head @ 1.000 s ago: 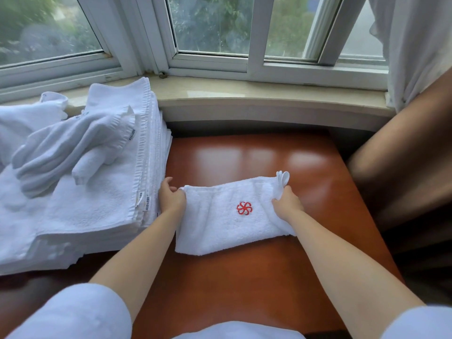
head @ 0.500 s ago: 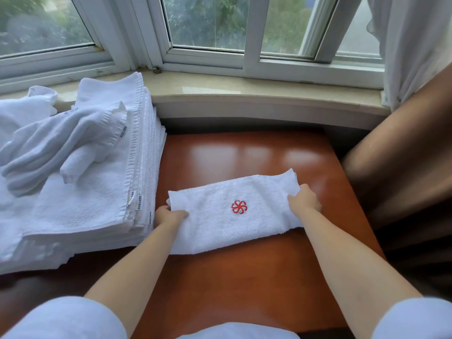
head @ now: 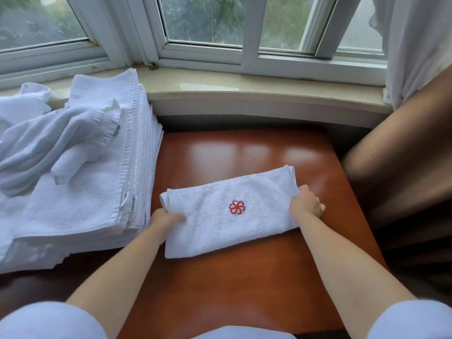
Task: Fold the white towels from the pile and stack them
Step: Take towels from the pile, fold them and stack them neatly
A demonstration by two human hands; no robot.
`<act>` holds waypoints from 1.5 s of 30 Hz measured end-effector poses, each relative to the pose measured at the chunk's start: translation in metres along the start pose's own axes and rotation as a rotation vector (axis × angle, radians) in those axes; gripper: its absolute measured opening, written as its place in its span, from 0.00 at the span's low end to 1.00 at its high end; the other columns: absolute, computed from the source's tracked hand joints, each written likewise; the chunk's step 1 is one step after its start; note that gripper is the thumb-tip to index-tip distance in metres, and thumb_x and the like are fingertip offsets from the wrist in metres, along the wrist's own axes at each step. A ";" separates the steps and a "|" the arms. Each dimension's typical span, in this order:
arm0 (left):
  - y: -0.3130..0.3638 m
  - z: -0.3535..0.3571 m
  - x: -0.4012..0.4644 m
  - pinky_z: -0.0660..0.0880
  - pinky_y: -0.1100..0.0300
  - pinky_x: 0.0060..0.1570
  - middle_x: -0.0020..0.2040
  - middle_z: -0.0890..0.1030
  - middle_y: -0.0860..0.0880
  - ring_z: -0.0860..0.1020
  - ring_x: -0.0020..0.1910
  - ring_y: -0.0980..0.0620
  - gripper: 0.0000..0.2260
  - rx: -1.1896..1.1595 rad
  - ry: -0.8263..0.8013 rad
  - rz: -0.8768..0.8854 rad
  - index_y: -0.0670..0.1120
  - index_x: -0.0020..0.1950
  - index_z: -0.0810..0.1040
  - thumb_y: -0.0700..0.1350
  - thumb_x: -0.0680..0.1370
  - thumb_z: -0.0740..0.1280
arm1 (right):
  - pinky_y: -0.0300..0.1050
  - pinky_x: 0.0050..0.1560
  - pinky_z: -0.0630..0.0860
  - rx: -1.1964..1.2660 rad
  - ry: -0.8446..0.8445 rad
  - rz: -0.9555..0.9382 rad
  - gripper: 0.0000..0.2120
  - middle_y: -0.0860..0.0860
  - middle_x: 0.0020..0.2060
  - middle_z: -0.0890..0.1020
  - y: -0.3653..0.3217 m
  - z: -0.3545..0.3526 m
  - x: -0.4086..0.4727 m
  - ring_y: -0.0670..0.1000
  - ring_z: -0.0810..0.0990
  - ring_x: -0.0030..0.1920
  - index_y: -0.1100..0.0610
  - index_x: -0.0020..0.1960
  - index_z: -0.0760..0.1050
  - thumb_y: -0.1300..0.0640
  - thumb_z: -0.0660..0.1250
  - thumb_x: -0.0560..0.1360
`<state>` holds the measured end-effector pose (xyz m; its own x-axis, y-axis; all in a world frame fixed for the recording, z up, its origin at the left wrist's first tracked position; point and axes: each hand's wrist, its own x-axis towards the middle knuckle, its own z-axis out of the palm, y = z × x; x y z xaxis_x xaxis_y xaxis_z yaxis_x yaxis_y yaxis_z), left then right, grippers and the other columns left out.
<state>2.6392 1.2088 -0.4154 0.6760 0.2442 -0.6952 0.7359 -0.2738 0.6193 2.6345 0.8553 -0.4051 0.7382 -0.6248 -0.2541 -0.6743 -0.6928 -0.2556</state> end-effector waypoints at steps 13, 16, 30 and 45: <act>0.016 0.011 -0.030 0.74 0.55 0.43 0.68 0.71 0.45 0.78 0.45 0.45 0.43 0.438 0.201 0.226 0.56 0.78 0.38 0.41 0.76 0.67 | 0.50 0.52 0.75 0.021 -0.240 -0.124 0.15 0.56 0.59 0.76 -0.007 -0.019 0.004 0.59 0.77 0.56 0.60 0.62 0.68 0.56 0.59 0.78; 0.040 0.014 -0.044 0.76 0.48 0.44 0.50 0.77 0.45 0.78 0.43 0.43 0.37 0.536 0.146 0.418 0.59 0.79 0.44 0.37 0.78 0.59 | 0.49 0.52 0.75 0.075 -0.255 -0.256 0.16 0.55 0.58 0.77 -0.024 -0.036 0.000 0.59 0.77 0.56 0.58 0.64 0.67 0.53 0.57 0.79; 0.151 -0.064 -0.121 0.64 0.54 0.70 0.69 0.74 0.47 0.70 0.69 0.47 0.18 0.228 0.447 0.665 0.48 0.68 0.75 0.38 0.80 0.57 | 0.46 0.41 0.69 0.378 -0.146 -0.587 0.15 0.55 0.54 0.79 -0.147 -0.129 -0.047 0.57 0.75 0.47 0.56 0.62 0.67 0.54 0.57 0.77; 0.166 -0.222 -0.164 0.70 0.56 0.64 0.63 0.79 0.43 0.76 0.62 0.43 0.19 -0.166 0.612 0.717 0.46 0.66 0.78 0.36 0.78 0.58 | 0.46 0.45 0.68 0.432 0.039 -0.891 0.19 0.58 0.58 0.78 -0.297 -0.176 -0.173 0.61 0.76 0.56 0.59 0.67 0.66 0.54 0.57 0.78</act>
<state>2.6587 1.3301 -0.1171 0.8366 0.5265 0.1515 0.1032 -0.4231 0.9002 2.7098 1.1059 -0.1206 0.9733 0.0445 0.2254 0.1858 -0.7296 -0.6582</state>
